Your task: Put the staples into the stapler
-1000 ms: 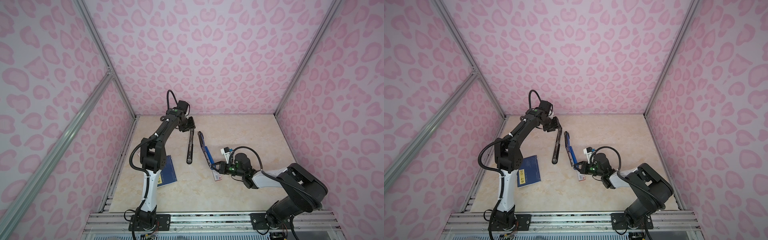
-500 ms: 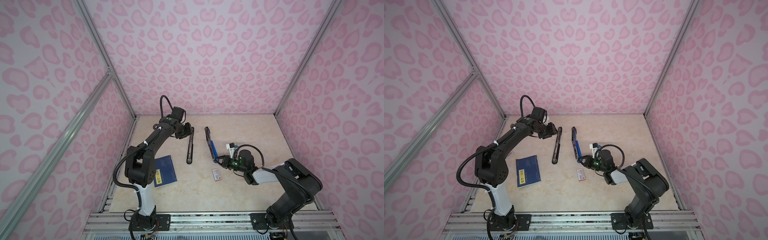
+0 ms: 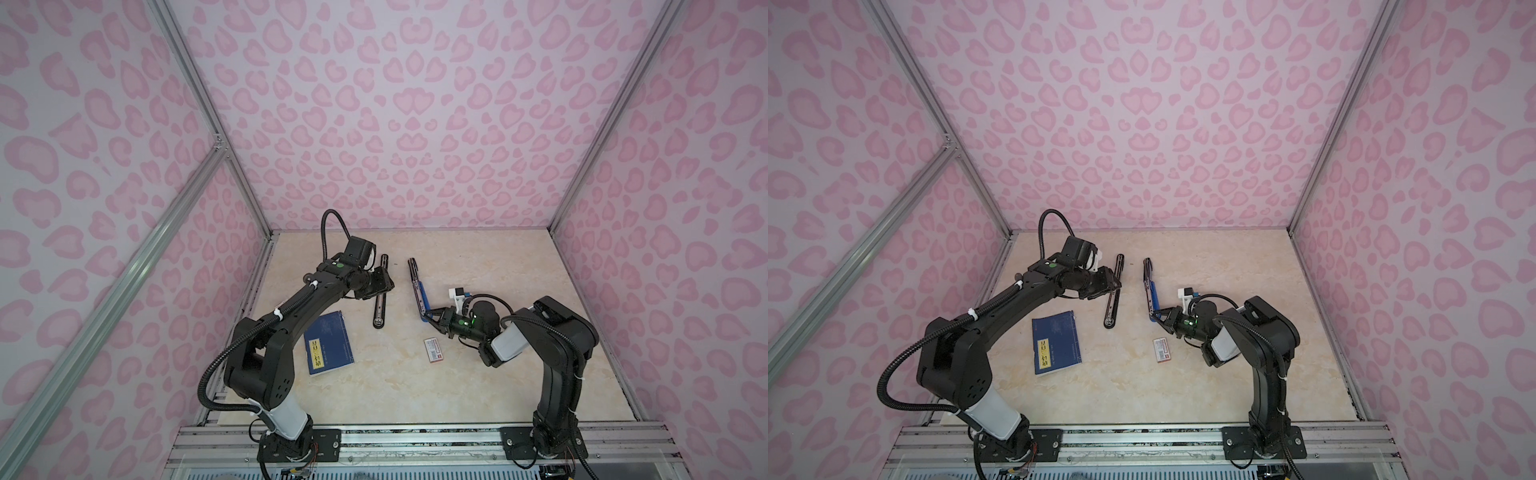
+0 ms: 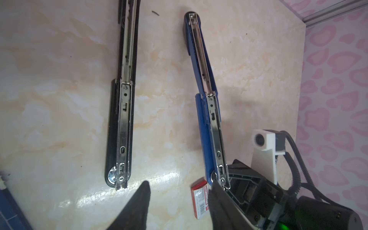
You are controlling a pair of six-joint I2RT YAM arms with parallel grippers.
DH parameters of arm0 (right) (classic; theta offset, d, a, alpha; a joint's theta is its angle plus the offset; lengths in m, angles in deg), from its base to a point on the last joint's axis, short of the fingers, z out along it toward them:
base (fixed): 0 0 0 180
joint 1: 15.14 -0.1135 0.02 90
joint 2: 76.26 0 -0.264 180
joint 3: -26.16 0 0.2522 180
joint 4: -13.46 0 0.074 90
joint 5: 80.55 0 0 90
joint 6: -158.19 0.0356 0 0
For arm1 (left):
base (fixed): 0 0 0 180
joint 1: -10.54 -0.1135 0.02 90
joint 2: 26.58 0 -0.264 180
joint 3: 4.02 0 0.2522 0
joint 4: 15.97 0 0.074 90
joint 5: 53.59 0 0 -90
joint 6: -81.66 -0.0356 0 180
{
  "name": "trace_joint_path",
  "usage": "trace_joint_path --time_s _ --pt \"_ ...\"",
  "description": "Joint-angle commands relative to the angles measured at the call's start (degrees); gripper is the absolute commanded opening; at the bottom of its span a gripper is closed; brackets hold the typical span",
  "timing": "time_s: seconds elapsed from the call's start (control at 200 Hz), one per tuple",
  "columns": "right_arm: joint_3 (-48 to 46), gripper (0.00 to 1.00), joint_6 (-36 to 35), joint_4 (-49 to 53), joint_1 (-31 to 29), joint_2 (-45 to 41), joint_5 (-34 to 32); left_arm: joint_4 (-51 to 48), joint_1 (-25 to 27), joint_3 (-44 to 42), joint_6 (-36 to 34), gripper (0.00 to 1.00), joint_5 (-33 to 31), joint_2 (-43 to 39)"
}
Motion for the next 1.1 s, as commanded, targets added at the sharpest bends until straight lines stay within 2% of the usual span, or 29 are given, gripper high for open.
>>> trace_joint_path --time_s 0.0,0.04,0.12,0.31,0.55,0.715,0.945,1.095 --pt "0.4 0.0 2.2 -7.4 0.1 1.4 -0.4 1.8 0.5 -0.9 1.1 0.52 -0.2 -0.6" --pt "0.4 0.0 2.2 -6.5 0.2 1.4 -0.6 1.9 0.7 -1.0 1.2 0.52 -0.2 -0.5" --pt "0.2 0.1 1.9 -4.3 0.3 1.2 -1.0 2.0 1.1 -1.2 1.4 0.52 -0.1 -0.2" --pt "-0.4 0.26 -0.4 2.3 0.8 -0.7 -1.8 2.3 1.5 -1.9 1.8 0.52 0.1 0.3" --pt "-1.5 0.36 -2.0 5.7 1.2 -1.4 -2.1 2.7 1.6 -2.7 1.9 0.51 0.1 0.2" --pt "-2.4 0.39 -3.3 8.0 1.5 -1.6 -2.4 2.9 1.7 -3.4 2.1 0.51 0.2 0.1" --pt "-3.3 0.36 -5.3 11.9 2.2 -2.4 -2.2 3.4 1.8 -4.0 2.8 0.51 0.9 0.2" --pt "-3.1 0.37 -6.1 13.0 2.1 -2.7 -2.1 3.4 4.6 -2.3 4.2 0.53 1.3 2.1"
